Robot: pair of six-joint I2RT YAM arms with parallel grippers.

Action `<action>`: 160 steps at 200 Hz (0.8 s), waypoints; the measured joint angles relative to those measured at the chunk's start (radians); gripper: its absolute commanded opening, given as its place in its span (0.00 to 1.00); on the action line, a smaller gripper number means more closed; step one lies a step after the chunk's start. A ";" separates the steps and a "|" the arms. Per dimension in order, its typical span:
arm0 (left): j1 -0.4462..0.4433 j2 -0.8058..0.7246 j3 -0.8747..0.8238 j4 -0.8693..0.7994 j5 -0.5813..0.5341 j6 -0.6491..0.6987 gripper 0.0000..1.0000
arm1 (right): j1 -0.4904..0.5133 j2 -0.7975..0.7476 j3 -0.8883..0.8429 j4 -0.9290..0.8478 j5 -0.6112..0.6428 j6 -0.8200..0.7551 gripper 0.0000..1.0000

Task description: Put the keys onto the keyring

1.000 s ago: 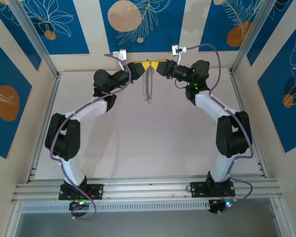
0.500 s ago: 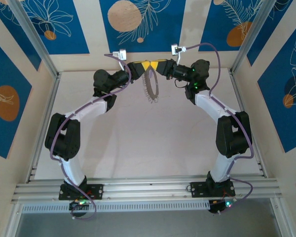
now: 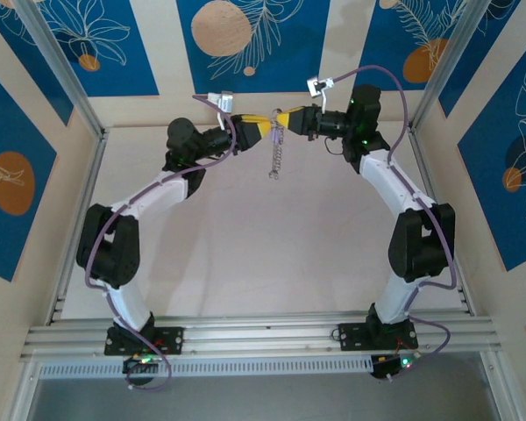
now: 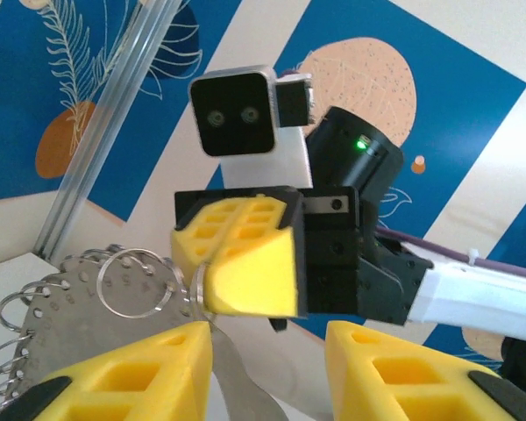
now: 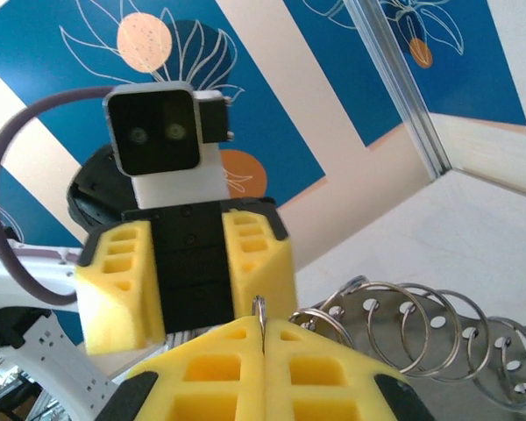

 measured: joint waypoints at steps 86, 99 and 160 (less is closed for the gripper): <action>0.009 -0.045 0.117 -0.375 0.089 0.288 0.43 | -0.026 0.000 0.145 -0.380 -0.084 -0.261 0.00; 0.009 -0.039 0.142 -0.418 0.102 0.316 0.43 | -0.026 0.000 0.168 -0.430 -0.096 -0.295 0.00; 0.009 0.007 0.202 -0.518 0.132 0.373 0.44 | -0.017 0.004 0.203 -0.553 -0.122 -0.387 0.00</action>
